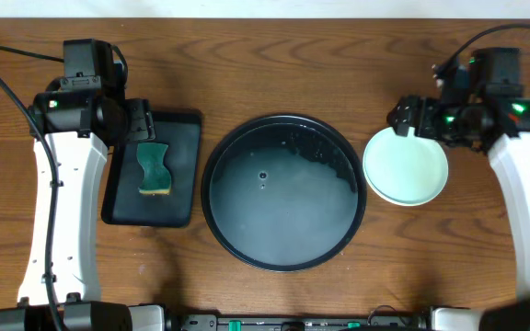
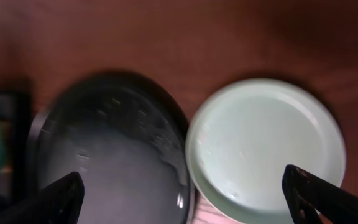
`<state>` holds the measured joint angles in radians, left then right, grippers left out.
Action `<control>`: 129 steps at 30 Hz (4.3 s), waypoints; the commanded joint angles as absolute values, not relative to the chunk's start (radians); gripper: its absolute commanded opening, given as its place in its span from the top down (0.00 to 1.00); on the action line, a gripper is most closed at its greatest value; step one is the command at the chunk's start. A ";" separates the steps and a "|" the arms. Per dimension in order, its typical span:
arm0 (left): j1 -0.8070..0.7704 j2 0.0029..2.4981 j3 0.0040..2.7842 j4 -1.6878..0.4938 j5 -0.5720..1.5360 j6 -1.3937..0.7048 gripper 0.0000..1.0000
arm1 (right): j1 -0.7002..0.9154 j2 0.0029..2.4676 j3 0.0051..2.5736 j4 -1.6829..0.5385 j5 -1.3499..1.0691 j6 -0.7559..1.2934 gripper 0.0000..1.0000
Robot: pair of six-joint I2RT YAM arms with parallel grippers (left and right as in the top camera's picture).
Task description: Clean dirty plates on tray and stack at the side
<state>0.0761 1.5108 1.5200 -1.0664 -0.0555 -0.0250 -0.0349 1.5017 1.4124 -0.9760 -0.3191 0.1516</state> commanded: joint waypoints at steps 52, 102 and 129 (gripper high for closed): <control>0.075 1.511 1.531 -1.069 -0.061 -0.019 0.26 | 0.054 0.113 0.072 -0.059 -0.166 0.099 0.01; 0.073 1.055 1.254 -0.775 -0.060 -0.019 0.26 | 0.054 0.006 0.006 -0.059 -0.166 0.118 0.01; 0.067 0.079 0.144 0.010 -0.038 -0.019 0.26 | 0.054 0.006 0.006 -0.059 -0.166 0.118 0.01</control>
